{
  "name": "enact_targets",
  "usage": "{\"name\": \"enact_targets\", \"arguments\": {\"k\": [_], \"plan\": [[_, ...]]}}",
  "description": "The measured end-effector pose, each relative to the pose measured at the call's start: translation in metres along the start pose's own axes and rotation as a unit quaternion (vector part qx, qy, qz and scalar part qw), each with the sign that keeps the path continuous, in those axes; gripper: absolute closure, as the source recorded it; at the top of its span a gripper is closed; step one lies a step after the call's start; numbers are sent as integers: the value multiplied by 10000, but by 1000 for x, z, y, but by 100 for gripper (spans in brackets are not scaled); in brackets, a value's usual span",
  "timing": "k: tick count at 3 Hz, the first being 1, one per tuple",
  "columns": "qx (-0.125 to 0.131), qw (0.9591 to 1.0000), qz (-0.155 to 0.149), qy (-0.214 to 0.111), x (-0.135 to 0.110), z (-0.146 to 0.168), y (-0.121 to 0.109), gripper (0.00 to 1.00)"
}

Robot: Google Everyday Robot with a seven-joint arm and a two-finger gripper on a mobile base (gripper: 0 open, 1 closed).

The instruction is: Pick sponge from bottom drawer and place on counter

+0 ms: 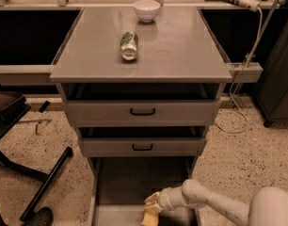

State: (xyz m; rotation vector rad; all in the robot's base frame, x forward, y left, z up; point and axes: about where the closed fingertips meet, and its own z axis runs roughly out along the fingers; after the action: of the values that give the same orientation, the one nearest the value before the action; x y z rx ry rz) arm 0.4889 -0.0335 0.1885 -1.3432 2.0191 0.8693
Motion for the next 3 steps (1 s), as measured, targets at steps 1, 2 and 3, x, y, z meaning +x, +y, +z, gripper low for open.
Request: {"name": "enact_targets", "arguments": {"k": [1,2,3], "plan": [[-13,10000,-98,5,-62,-52,-4,100],[-88,9992,-364,99,-132,-104,3,100],[-119,9967,-800,106,-209,-159,18,100]]}}
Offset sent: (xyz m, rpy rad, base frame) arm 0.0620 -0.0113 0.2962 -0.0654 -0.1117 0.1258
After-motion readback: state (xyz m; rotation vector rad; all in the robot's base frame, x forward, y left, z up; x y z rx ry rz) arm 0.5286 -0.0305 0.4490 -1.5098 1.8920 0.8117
